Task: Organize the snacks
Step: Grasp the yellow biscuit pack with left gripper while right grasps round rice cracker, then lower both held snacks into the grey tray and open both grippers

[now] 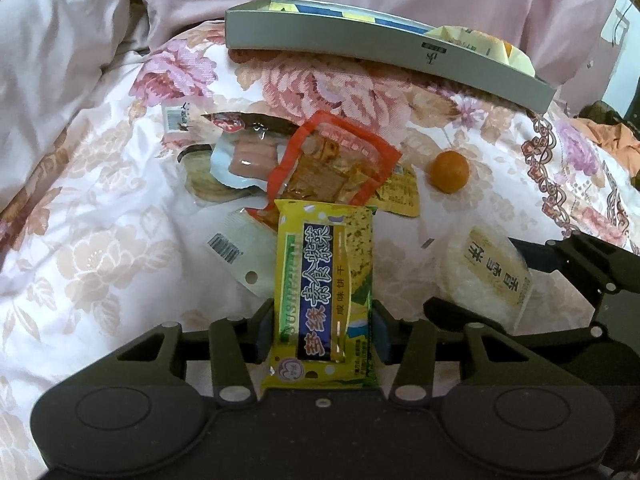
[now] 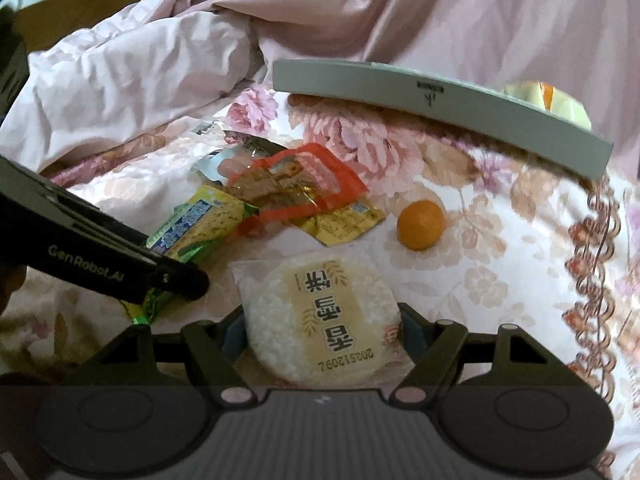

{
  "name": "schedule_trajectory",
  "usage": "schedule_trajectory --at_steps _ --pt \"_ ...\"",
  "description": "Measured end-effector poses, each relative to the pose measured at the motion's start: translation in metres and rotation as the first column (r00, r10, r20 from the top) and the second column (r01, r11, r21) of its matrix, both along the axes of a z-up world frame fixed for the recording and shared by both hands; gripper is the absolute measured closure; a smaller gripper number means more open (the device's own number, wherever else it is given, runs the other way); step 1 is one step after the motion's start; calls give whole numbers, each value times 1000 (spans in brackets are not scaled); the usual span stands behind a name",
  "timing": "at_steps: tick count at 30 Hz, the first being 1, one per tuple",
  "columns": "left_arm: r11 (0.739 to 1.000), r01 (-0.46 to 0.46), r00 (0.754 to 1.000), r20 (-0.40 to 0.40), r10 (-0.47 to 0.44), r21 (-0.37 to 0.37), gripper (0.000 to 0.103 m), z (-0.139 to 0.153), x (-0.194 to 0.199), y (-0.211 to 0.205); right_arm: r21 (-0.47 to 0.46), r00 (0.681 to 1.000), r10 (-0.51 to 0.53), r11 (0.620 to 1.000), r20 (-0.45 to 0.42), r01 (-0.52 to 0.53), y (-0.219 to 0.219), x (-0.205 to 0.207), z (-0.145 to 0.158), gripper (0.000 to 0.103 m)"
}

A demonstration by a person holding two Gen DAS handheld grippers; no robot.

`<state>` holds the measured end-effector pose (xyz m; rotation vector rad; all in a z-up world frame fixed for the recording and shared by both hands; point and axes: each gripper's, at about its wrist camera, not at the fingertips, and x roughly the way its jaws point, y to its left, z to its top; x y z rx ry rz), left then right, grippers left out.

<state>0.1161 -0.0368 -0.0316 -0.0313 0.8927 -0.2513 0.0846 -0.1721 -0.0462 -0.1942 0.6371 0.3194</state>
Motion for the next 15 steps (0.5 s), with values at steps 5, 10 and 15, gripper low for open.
schedule_trajectory --at_steps 5,10,15 --pt "1000 -16 999 34 15 20 54 6 -7 -8 -62 997 7 998 72 -2 7 -5 4 25" --pt "999 -33 997 72 33 -10 54 14 -11 -11 -86 990 -1 996 141 14 7 -8 10 25" --pt "995 -82 990 107 88 -57 54 26 -5 -4 -84 977 -19 996 211 38 3 -9 19 25"
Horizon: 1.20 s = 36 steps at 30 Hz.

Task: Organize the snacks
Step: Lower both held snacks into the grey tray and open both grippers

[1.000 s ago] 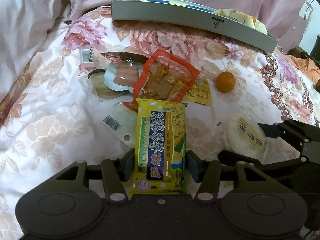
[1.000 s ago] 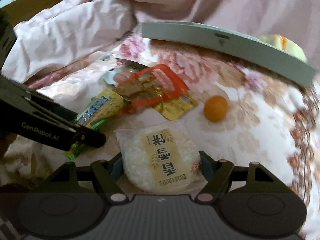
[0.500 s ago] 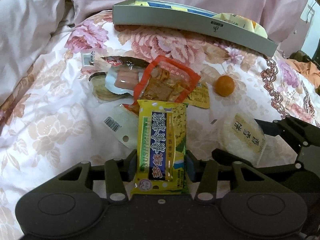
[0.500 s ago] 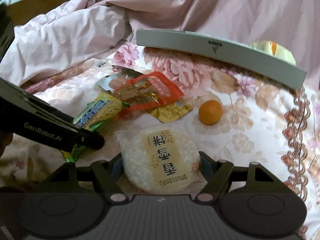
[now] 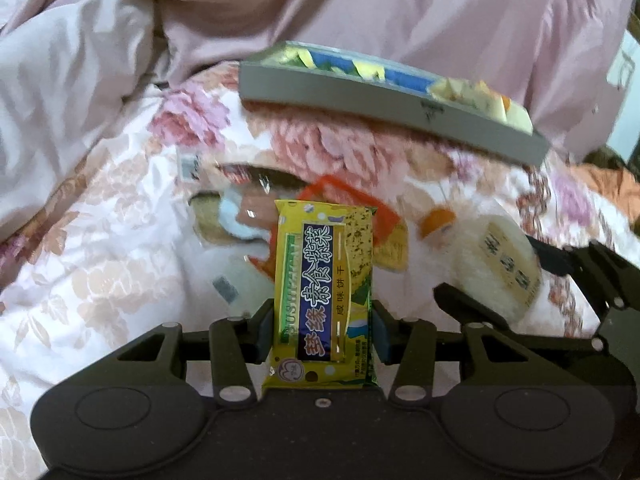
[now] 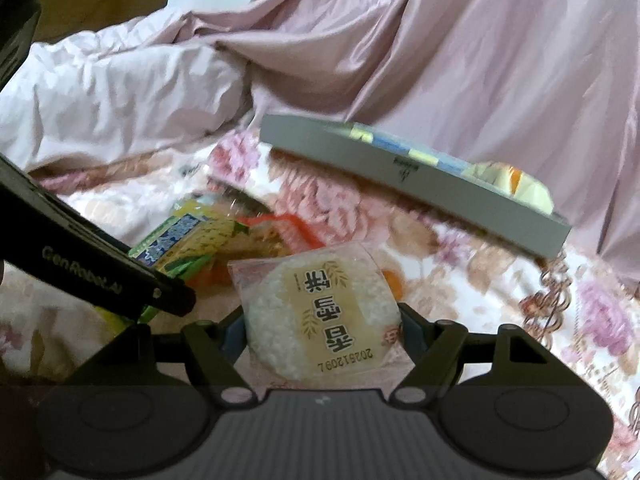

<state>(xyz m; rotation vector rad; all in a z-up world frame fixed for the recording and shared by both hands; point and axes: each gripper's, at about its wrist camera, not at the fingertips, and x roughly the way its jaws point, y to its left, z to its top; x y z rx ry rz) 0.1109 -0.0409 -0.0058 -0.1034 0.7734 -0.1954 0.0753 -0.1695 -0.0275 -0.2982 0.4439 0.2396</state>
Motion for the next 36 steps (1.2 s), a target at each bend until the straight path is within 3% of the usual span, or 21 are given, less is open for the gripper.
schedule_trajectory --at_steps 18,36 --pt "998 -38 992 119 43 -50 53 62 58 -21 125 982 -98 989 159 78 -40 32 45 25" --pt "998 -53 984 170 59 -37 53 78 110 -40 221 959 -184 966 215 135 -65 69 50 25"
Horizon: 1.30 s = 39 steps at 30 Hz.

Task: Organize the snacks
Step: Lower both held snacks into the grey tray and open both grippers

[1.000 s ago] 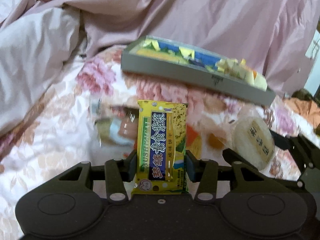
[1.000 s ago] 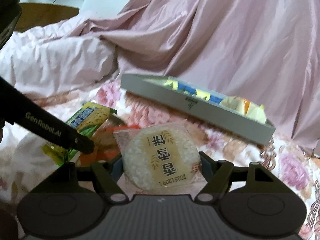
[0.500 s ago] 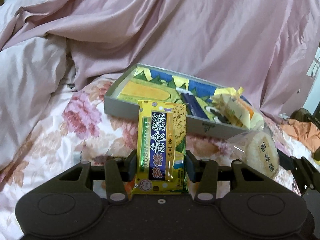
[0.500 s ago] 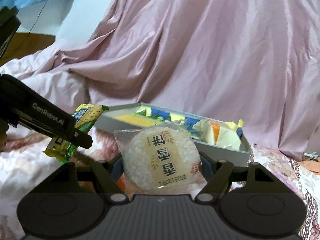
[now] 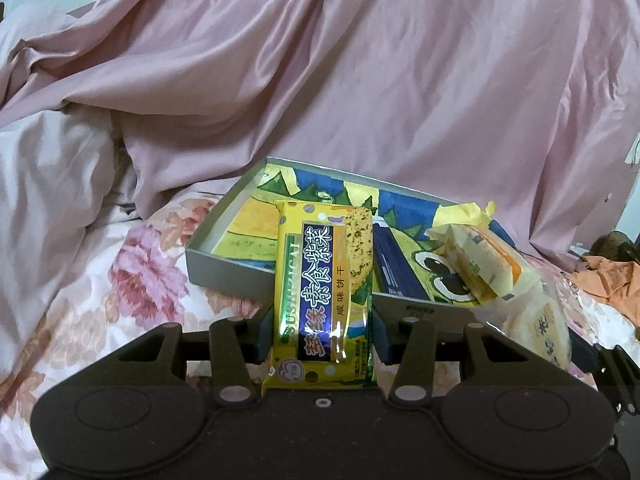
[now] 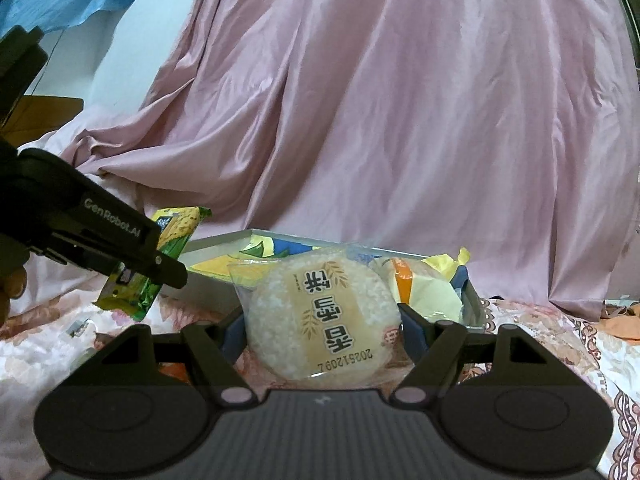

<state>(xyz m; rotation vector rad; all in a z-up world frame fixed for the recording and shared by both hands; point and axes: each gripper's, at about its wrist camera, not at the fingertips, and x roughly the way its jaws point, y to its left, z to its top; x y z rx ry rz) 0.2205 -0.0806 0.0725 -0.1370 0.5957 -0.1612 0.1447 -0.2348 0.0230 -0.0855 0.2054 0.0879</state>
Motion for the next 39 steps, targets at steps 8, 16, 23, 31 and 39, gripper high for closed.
schedule_trajectory --at_steps 8,16,23,31,39 --pt "1000 0 1000 24 0 11 53 4 21 -7 27 1000 -19 999 14 18 -4 11 -2 25" --pt "1000 -9 998 65 8 13 53 13 52 -9 45 998 -16 999 56 13 1 37 12 25" --pt "1000 -17 998 62 17 1 53 14 79 -7 25 998 6 1000 60 -7 7 70 18 25" --pt "999 -39 998 44 40 -19 53 5 100 -4 20 1000 7 1000 18 -8 10 85 16 24" --pt "998 -48 999 19 49 -37 53 -2 108 -5 17 1000 13 1000 -5 -13 10 91 20 24"
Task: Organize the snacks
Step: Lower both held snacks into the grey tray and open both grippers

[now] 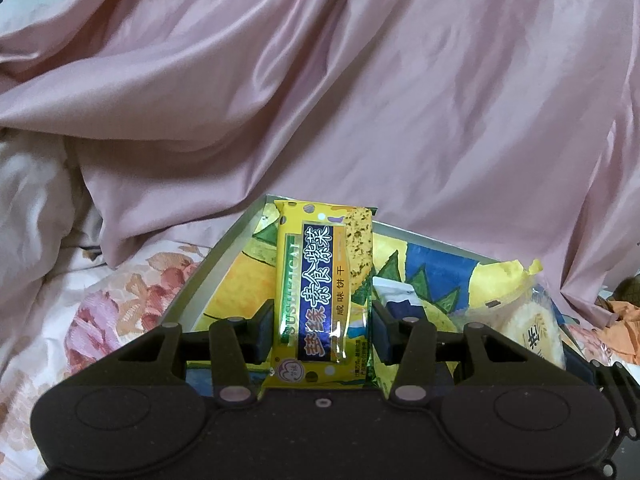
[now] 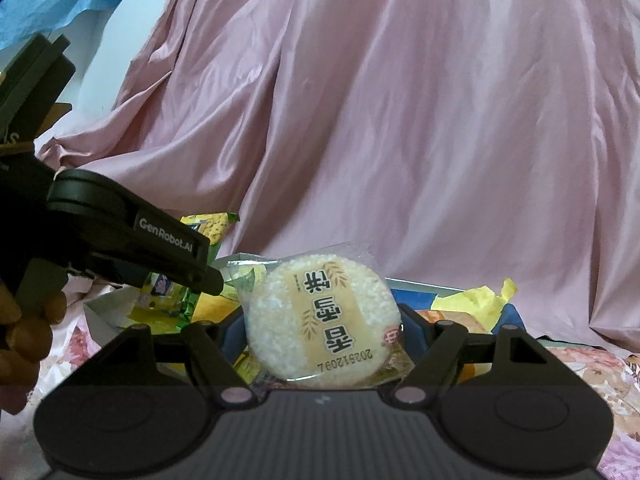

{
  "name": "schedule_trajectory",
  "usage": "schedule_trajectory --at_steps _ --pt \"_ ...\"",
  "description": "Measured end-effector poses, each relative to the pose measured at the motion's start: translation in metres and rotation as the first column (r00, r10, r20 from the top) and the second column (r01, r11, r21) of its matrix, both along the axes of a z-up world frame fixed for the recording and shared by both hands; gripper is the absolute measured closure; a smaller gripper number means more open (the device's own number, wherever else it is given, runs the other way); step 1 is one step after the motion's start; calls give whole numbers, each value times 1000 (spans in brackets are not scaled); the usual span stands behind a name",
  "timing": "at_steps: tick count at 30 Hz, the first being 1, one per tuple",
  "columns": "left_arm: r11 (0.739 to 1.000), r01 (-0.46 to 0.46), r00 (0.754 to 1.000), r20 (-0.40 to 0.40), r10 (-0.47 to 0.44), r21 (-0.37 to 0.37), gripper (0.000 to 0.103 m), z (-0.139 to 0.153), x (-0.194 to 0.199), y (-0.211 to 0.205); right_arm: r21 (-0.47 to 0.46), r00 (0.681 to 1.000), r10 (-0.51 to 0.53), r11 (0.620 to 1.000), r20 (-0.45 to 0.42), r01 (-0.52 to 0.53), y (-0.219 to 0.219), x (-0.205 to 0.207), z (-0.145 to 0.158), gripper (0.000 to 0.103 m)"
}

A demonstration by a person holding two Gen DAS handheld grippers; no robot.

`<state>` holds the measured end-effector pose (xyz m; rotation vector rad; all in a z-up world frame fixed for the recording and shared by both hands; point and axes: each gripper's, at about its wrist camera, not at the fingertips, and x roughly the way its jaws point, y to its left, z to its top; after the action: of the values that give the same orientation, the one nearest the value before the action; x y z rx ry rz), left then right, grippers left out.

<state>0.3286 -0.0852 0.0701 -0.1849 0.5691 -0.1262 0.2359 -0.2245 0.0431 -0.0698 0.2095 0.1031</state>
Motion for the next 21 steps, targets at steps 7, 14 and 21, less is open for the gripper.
schedule_trajectory --at_steps 7,14,21 --pt "1000 -1 1000 -22 1 -3 53 -6 4 -1 1 1000 1 1000 -12 -1 0 4 -1 24" --pt "1000 -1 999 -49 1 -2 53 -10 7 -4 -6 999 -1 1000 -38 1 1 9 -3 24" --pt "1000 -12 998 -54 12 -4 42 -11 6 -2 -29 998 -5 1000 -57 4 5 11 -7 21"
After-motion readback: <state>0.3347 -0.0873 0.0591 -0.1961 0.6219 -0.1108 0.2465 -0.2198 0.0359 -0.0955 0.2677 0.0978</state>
